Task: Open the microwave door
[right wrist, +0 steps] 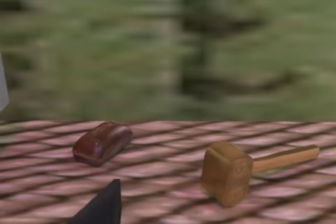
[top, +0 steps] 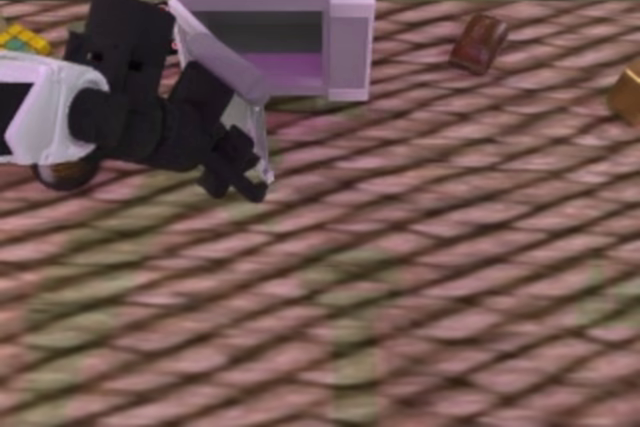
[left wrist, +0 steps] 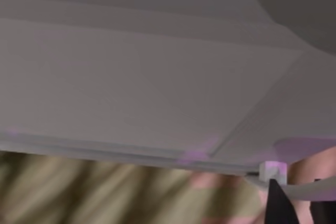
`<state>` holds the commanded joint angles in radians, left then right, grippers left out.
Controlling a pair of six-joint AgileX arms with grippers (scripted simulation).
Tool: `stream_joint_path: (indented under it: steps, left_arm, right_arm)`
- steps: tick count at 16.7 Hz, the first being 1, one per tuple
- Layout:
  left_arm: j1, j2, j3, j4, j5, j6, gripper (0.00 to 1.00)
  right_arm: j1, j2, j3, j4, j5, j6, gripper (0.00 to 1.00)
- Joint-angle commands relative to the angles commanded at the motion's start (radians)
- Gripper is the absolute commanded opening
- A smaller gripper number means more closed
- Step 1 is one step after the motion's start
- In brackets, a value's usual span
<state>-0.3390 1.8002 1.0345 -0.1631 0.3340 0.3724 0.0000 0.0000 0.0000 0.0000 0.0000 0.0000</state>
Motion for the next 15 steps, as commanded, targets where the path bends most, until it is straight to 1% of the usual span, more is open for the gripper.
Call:
stream_joint_path:
  steps: [5, 7, 15]
  left_arm:
    - [0.0, 0.0, 0.0, 0.0, 0.0, 0.0, 0.0]
    - [-0.005, 0.0, -0.003, -0.002, 0.008, -0.002, 0.0]
    - [0.035, -0.006, -0.003, -0.033, 0.056, 0.081, 0.0]
  right_arm:
    - [0.0, 0.0, 0.0, 0.0, 0.0, 0.0, 1.0]
    - [0.0, 0.0, 0.0, 0.0, 0.0, 0.0, 1.0]
    - [0.0, 0.0, 0.0, 0.0, 0.0, 0.0, 1.0]
